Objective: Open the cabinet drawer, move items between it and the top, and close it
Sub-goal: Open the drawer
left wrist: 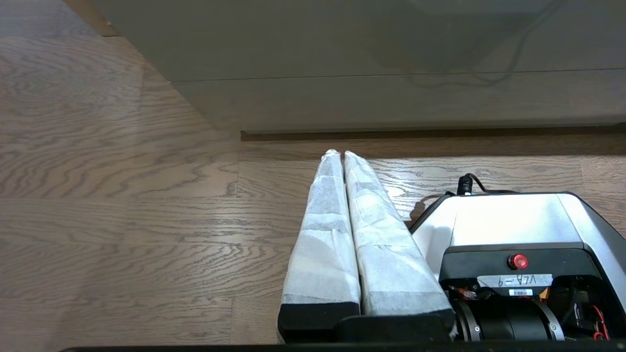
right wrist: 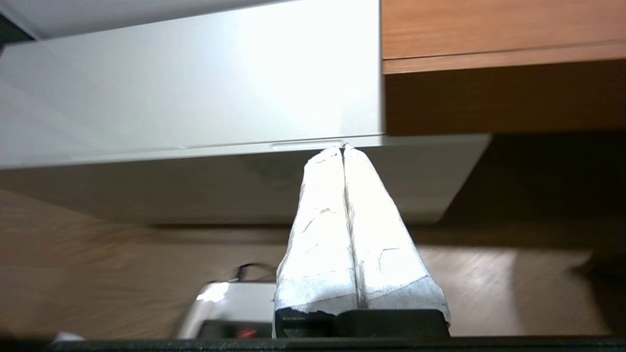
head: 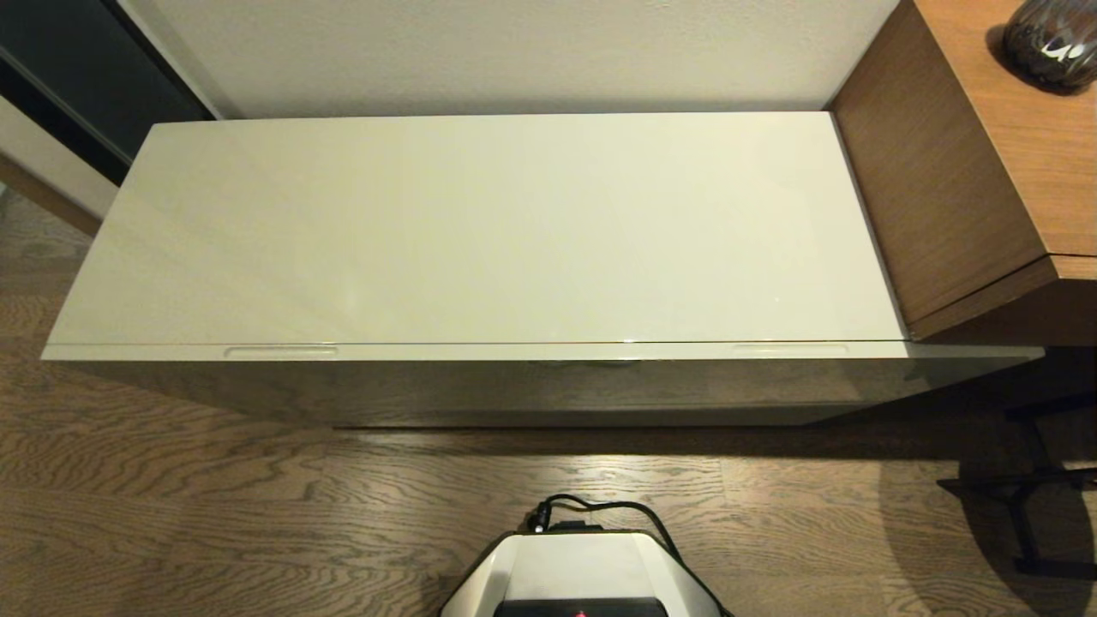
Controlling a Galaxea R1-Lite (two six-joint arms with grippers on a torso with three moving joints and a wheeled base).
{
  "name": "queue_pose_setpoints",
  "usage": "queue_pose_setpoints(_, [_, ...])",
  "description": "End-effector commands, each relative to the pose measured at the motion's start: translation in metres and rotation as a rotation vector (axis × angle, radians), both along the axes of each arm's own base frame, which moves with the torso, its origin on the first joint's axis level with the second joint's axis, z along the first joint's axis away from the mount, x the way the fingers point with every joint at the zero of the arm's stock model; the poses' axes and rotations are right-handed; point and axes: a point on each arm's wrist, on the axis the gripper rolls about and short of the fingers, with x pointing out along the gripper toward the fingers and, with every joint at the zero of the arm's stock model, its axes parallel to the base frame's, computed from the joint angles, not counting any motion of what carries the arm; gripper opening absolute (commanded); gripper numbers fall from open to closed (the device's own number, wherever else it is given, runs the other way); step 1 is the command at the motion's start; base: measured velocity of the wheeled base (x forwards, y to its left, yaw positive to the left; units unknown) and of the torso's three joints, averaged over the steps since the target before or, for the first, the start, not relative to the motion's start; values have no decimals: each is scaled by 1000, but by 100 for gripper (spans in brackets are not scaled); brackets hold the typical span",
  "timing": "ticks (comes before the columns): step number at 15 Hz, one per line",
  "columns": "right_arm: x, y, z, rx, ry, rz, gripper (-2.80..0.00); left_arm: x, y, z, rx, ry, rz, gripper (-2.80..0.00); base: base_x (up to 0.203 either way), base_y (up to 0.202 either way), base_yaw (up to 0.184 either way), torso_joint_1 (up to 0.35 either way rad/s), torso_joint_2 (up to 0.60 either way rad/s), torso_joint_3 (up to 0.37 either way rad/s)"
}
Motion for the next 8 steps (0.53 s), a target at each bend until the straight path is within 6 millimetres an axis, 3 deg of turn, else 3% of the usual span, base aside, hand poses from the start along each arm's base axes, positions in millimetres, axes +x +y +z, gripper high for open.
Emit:
queue_pose_setpoints(1, [76, -1, 39, 28, 251, 1, -280, 0, 0, 0, 0, 2, 1, -280, 0, 0, 0, 0, 0, 0])
queue_pose_setpoints(4, [144, -2, 19, -125, 493, 13, -280, 0, 0, 0, 0, 2, 1, -280, 0, 0, 0, 0, 0, 0])
queue_pose_setpoints(8, [217, 2, 9, -136, 585, 59, -280, 0, 0, 0, 0, 2, 1, -280, 0, 0, 0, 0, 0, 0])
